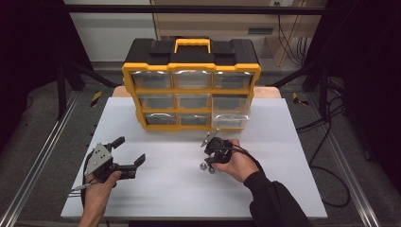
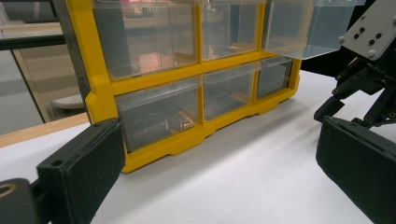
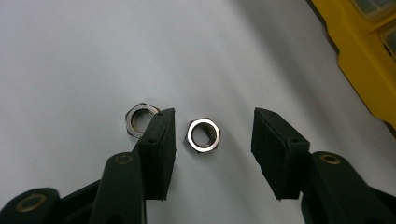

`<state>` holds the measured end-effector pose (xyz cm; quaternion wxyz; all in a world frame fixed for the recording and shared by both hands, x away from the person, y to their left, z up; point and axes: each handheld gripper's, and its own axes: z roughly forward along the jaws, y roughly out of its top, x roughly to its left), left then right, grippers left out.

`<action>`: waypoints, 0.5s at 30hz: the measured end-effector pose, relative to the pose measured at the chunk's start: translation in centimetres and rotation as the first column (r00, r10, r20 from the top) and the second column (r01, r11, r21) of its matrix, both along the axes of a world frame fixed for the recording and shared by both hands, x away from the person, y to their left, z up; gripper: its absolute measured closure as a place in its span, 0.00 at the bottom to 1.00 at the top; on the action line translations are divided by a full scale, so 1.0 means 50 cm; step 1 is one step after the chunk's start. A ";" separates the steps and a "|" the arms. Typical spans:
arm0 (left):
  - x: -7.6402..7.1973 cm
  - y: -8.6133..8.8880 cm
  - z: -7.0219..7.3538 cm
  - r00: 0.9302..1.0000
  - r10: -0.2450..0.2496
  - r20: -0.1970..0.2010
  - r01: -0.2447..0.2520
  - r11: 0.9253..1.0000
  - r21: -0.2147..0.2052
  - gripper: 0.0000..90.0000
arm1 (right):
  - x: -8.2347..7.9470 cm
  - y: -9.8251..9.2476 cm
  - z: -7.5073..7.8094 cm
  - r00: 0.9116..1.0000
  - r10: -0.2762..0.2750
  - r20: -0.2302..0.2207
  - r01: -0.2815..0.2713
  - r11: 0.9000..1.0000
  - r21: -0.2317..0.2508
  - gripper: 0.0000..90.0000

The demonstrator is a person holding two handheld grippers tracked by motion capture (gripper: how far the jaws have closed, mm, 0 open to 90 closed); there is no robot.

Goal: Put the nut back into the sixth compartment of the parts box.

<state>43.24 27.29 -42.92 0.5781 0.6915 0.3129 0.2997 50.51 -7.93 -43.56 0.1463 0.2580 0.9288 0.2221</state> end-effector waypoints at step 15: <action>0.000 0.000 0.000 1.000 0.002 0.000 -0.002 1.000 0.003 0.01 | 0.008 0.007 -0.016 0.999 -0.009 -0.045 0.008 0.999 -0.036 0.65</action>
